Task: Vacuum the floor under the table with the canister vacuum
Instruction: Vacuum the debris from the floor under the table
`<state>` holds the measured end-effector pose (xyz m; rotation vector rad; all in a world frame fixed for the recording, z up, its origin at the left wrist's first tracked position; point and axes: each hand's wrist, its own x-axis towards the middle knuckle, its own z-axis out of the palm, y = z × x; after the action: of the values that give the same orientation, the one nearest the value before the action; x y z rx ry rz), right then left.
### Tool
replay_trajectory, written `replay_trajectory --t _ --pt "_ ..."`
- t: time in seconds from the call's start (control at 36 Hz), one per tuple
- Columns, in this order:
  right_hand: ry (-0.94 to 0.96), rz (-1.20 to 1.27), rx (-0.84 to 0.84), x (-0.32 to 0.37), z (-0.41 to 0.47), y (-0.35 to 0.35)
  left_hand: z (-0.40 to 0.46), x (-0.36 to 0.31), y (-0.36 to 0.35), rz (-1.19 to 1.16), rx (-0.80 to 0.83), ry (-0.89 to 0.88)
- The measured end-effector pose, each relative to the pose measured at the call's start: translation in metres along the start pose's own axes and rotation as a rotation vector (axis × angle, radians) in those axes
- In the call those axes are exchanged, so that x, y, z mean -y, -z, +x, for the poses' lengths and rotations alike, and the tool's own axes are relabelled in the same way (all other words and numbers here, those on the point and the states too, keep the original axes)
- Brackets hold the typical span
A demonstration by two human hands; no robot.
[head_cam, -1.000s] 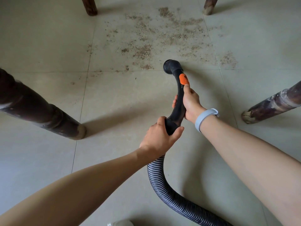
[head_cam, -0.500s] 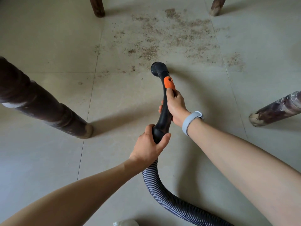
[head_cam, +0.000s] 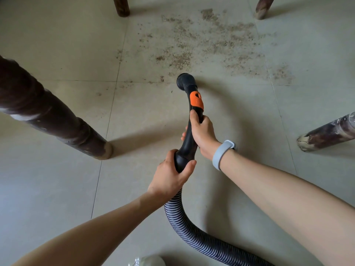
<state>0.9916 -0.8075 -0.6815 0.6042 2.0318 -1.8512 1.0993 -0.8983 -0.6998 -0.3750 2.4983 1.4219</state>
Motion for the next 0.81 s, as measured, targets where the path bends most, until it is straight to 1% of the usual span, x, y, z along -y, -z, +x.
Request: replay_trajectory --t 0.11,0.25,0.64,0.81 --pt "-0.045 -0.018 0.007 -0.001 -0.006 -0.007 -0.005 0.007 0.001 -0.001 -0.041 0.005" --pt "-0.052 -0.018 0.036 -0.001 -0.009 -0.018 -0.011 0.01 0.002 -0.008 -0.081 0.034" --pt "-0.099 0.078 0.055 -0.01 -0.023 -0.009 -0.034 0.0 0.006 0.042 -0.042 0.026" --pt "-0.102 0.05 0.108 -0.007 -0.028 -0.029 -0.04 0.003 0.017 0.024 -0.097 0.072"
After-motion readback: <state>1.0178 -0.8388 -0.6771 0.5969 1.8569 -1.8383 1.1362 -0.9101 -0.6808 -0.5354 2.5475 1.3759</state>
